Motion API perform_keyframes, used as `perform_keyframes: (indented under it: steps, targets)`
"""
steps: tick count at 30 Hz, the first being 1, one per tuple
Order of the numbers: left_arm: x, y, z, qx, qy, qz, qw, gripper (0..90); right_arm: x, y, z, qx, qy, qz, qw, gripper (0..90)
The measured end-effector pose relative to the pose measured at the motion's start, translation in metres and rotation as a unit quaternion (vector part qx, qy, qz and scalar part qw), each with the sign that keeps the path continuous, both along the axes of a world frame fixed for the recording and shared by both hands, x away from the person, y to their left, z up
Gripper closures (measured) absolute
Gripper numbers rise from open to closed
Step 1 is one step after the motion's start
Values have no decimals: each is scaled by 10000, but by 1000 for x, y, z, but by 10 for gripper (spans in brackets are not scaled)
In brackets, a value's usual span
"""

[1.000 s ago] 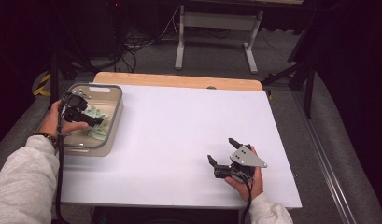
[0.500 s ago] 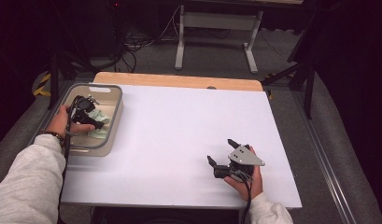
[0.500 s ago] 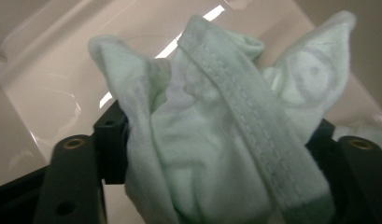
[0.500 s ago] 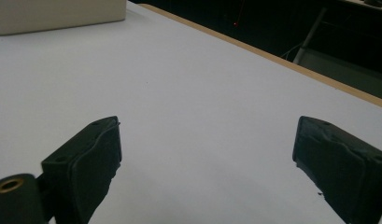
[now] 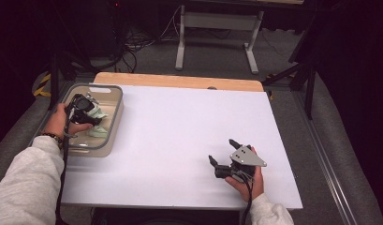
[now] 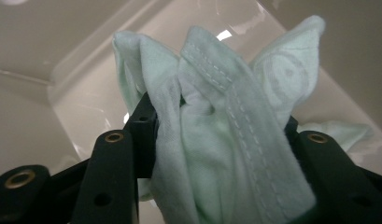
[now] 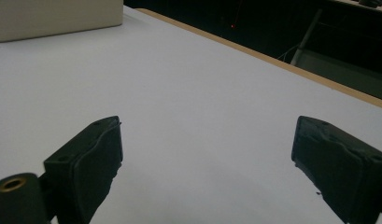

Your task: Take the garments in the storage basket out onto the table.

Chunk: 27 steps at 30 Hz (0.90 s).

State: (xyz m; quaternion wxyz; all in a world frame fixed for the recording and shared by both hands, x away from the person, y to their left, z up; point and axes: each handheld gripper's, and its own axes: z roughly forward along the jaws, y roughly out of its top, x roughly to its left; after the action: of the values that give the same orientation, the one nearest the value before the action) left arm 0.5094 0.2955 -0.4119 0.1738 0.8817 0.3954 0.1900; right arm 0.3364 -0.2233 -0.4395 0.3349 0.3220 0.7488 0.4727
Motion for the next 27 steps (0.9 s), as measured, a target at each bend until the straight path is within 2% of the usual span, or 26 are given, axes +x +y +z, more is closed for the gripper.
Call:
perform_keyframes:
  steps: [1, 5, 6, 7, 9, 12, 13, 14, 16, 20, 21, 22, 23, 24, 25, 26, 27]
  targets:
    - [-2, 2, 4, -18, -138, 66, 9999, 524, 0, 0, 0, 6, 6, 7, 10000, 90]
    - [-9, 6, 12, -205, -397, 111, 9989, 525, 0, -1, 0, 16, -3, -5, 10000, 92]
    - [-9, 6, 12, -205, -397, 111, 9989, 525, 0, -1, 0, 16, -3, -5, 10000, 92]
    - [-11, 7, 14, -289, -469, 126, 9984, 525, 0, -1, 0, 10, -7, -11, 10000, 92]
    - [-17, 6, 19, -294, -648, 134, 9974, 525, 0, -1, 0, 12, -10, -19, 10000, 93]
    - [-21, 6, 22, -364, -769, 101, 9963, 525, 0, 0, 0, 2, -9, -22, 10000, 93]
    - [-25, 7, 26, -560, -925, 144, 9940, 525, 0, 0, 0, -6, -8, -23, 10000, 93]
    - [-27, 8, 27, -654, -968, 149, 9930, 525, 0, 0, 0, -7, -5, -24, 10000, 93]
    - [-32, 7, 30, -689, -1120, 113, 9912, 525, 0, 0, 0, -11, -10, -26, 10000, 93]
    - [-45, 4, 38, -628, -1433, 87, 9877, 525, 0, -1, 0, -6, -6, -36, 10000, 93]
    - [-48, 4, 39, -709, -1509, 110, 9859, 524, 0, -1, 0, -10, -5, -34, 10000, 94]
    - [-48, 4, 39, -709, -1509, 110, 9859, 525, 0, -1, 0, -17, -20, -43, 10000, 96]
    - [-53, 6, 40, -917, -1595, 113, 9829, 525, 0, -1, 0, -11, -58, -57, 10000, 98]
    - [-53, 6, 40, -917, -1595, 113, 9829, 525, -1, -1, 1, 11, -85, -62, 9999, 99]
    - [-55, 6, 40, -937, -1670, 139, 9814, 525, -1, -1, 1, 11, -85, -62, 9999, 99]
    - [-61, 7, 39, -1122, -1756, 188, 9779, 525, -1, 0, 1, 7, -108, -63, 9999, 100]
    - [-64, 7, 39, -1149, -1819, 209, 9764, 525, -1, 0, 1, -4, -90, -68, 9999, 99]
